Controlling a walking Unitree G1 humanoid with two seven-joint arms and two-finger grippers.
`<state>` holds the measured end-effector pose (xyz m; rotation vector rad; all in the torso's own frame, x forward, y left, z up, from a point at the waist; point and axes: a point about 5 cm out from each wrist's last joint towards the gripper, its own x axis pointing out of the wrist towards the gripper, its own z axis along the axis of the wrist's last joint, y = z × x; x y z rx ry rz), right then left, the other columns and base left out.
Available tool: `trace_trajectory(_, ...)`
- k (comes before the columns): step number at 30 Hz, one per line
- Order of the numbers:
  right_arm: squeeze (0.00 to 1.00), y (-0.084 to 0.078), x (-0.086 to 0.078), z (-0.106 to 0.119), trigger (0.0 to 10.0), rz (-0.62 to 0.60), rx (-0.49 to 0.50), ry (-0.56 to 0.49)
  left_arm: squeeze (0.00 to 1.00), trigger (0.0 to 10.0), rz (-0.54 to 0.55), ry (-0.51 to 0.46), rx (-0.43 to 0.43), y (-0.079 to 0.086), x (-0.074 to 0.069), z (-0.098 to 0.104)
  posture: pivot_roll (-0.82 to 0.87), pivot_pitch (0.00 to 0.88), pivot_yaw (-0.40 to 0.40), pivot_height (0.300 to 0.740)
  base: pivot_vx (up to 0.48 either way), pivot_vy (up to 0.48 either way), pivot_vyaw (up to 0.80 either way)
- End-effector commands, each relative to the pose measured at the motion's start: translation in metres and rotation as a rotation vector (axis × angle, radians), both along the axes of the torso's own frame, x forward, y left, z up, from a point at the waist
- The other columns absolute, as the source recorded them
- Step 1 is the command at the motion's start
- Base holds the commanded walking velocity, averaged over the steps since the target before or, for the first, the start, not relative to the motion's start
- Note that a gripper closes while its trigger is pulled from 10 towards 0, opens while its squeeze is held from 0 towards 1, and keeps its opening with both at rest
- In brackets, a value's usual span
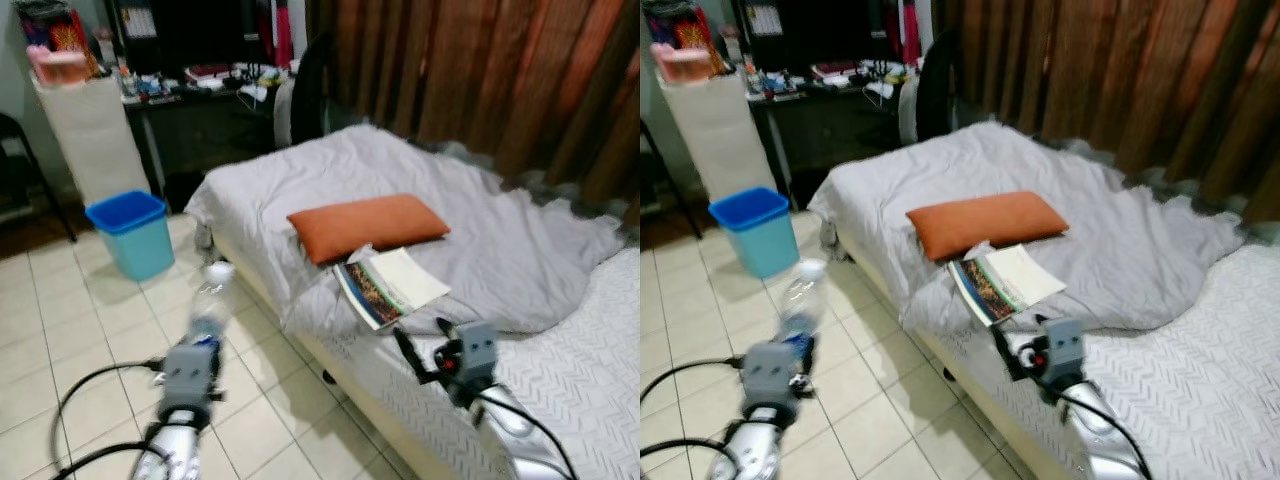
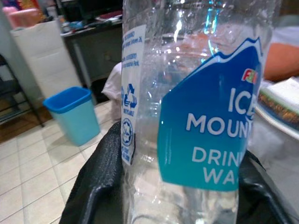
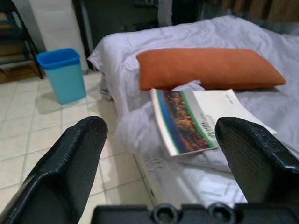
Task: Clean up the room
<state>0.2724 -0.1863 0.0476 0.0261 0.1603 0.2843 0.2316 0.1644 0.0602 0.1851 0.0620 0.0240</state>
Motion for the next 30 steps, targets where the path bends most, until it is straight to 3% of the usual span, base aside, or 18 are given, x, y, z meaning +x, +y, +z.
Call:
trace_trajectory(1, 0.0, 0.0116, 0.0072, 0.0063, 10.0, 0.029, 0.008, -0.029, 0.0, 10.0, 0.043, -0.027, 0.023, 0.0166, 0.0015, 0.0046, 0.06, 0.0, -0.044, 0.74, 0.48, 0.0, 0.0)
trace_trajectory(9, 0.0, 0.0128, 0.0076, 0.0047, 10.0, 0.043, -0.001, -0.019, 0.0, 10.0, 0.04, -0.038, 0.024, 0.0132, 0.0009, 0.0048, 0.07, 0.0, -0.054, 0.74, 0.48, 0.0, 0.0)
trace_trajectory(15, 0.0, 0.0154, 0.0086, 0.004, 10.0, 0.054, -0.013, -0.022, 0.0, 10.0, 0.038, -0.045, 0.024, 0.0125, 0.0019, 0.0053, 0.07, 0.0, -0.058, 0.74, 0.48, 0.0, 0.71)
trace_trajectory(24, 0.0, 0.014, 0.0108, 0.0044, 10.0, 0.055, -0.007, -0.016, 0.0, 10.0, 0.041, -0.046, 0.019, 0.0123, 0.001, 0.0045, 0.07, 0.0, -0.065, 0.74, 0.48, 0.0, 0.0)
trace_trajectory(30, 0.0, 0.0155, 0.0116, 0.0044, 10.0, 0.059, -0.004, -0.02, 0.0, 10.0, 0.037, -0.05, 0.022, 0.011, 0.0011, 0.0045, 0.08, 0.0, -0.065, 0.74, 0.48, 0.0, -0.66)
